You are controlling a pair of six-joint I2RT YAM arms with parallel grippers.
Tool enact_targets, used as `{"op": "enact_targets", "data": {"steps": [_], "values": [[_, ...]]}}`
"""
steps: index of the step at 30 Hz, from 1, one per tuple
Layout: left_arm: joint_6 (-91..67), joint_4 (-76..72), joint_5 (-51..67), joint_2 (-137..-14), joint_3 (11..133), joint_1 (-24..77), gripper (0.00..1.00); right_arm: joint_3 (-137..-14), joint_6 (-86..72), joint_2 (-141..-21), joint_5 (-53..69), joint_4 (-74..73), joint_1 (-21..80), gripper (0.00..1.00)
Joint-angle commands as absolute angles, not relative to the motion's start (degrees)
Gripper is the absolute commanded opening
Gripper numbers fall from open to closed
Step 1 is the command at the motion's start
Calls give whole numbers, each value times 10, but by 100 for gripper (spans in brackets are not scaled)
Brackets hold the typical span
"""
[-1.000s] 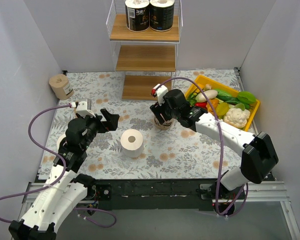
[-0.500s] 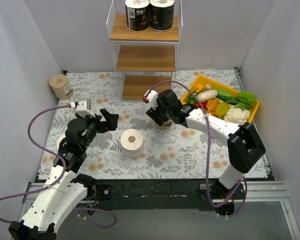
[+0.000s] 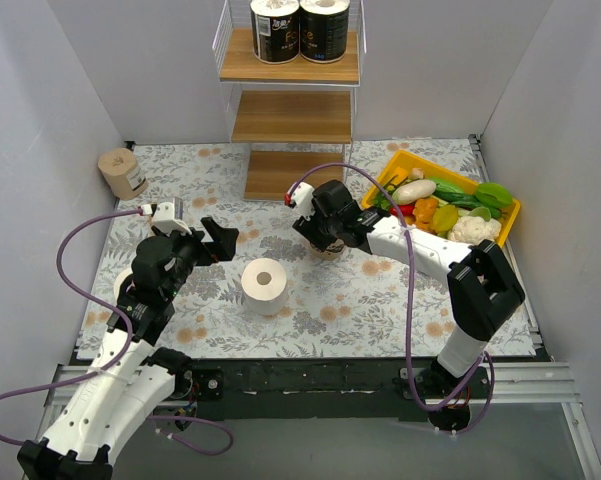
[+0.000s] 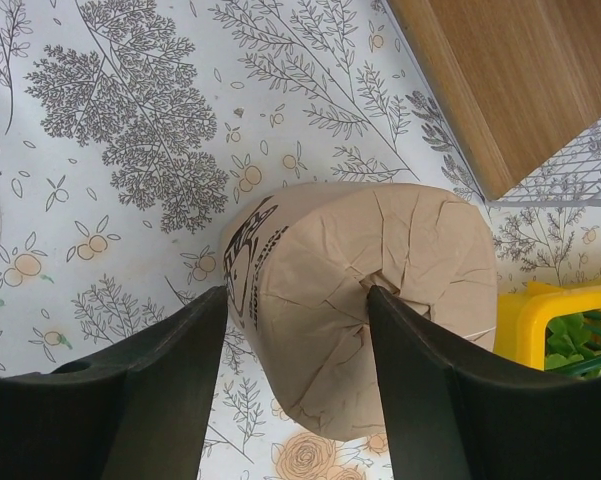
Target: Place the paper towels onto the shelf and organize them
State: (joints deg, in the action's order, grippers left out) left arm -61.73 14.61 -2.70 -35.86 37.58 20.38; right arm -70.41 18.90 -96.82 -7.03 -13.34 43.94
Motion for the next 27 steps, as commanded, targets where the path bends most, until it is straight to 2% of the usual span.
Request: {"op": "enact_targets", "data": {"steps": [1,13,19,27], "values": [[-610,147,-40,-358,384,202,98,-715,188,-975,-79,-120,439,65],[-612,156,-61,-352,388,202,98,-700,195,-987,-86,-112,440,62],[-612,156,-64,-350,388,203,98,-722,185,-1004,-132,-137,446,64],[-612,157,-69,-352,389,202,98,-727,178,-1007,-154,-136,450,54]]}}
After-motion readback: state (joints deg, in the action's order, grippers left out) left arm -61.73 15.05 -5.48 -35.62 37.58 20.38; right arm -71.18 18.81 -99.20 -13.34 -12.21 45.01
